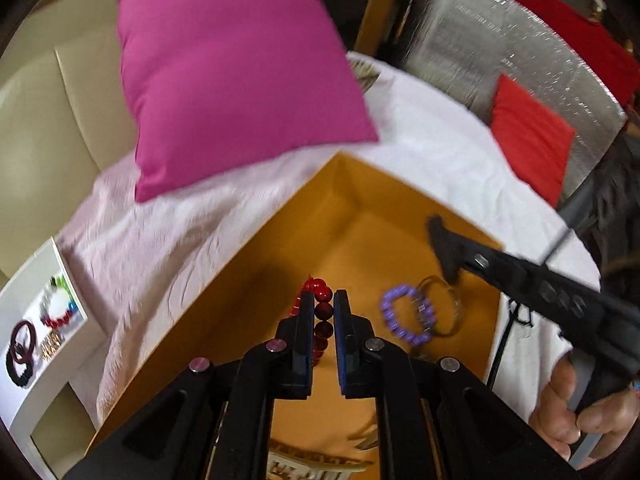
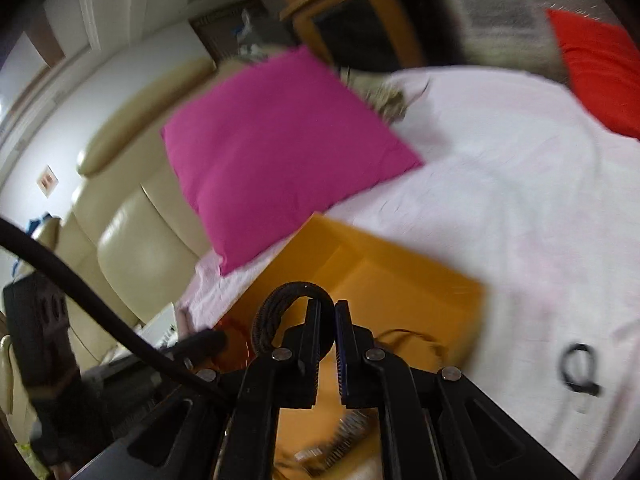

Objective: Organize jewelry
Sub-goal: 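Drop the red bracelet into the orange box with the left tool while the right tool drops the ring, then move both open tools back toward the remaining jewelry on the sheet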

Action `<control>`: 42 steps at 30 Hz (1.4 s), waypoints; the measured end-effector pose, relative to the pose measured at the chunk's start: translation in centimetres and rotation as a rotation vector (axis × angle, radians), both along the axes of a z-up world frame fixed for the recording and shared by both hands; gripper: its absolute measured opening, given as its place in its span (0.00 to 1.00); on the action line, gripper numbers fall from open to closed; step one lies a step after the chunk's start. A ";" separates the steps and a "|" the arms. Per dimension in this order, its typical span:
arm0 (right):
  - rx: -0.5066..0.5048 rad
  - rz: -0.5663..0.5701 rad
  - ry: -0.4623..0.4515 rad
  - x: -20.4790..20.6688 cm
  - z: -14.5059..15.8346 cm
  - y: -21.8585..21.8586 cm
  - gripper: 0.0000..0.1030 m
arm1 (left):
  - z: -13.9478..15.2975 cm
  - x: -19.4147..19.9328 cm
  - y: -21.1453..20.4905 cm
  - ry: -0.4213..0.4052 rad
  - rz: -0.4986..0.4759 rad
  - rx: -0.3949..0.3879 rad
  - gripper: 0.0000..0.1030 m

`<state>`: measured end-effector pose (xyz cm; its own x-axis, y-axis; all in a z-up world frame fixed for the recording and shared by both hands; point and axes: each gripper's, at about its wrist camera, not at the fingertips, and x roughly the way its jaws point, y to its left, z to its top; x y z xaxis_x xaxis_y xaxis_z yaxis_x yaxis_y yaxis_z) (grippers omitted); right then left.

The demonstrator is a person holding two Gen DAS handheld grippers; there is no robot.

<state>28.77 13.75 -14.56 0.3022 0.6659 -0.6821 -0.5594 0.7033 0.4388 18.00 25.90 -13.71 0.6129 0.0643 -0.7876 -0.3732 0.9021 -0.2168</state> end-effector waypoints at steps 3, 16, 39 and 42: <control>-0.081 -0.003 0.082 1.3 -1.9 3.0 0.08 | -1.0 0.3 0.4 0.040 0.003 -0.007 0.09; -0.192 -0.096 0.218 4.5 -4.1 3.7 0.48 | -3.1 1.0 0.2 0.176 0.014 0.117 0.30; 0.071 -0.481 0.015 -5.3 1.0 -32.6 0.48 | 4.0 1.7 -19.1 -0.223 -0.135 0.443 0.77; 0.137 -0.558 0.027 -6.0 -0.3 -36.2 0.48 | 1.9 3.2 -21.6 -0.151 -0.222 0.373 0.77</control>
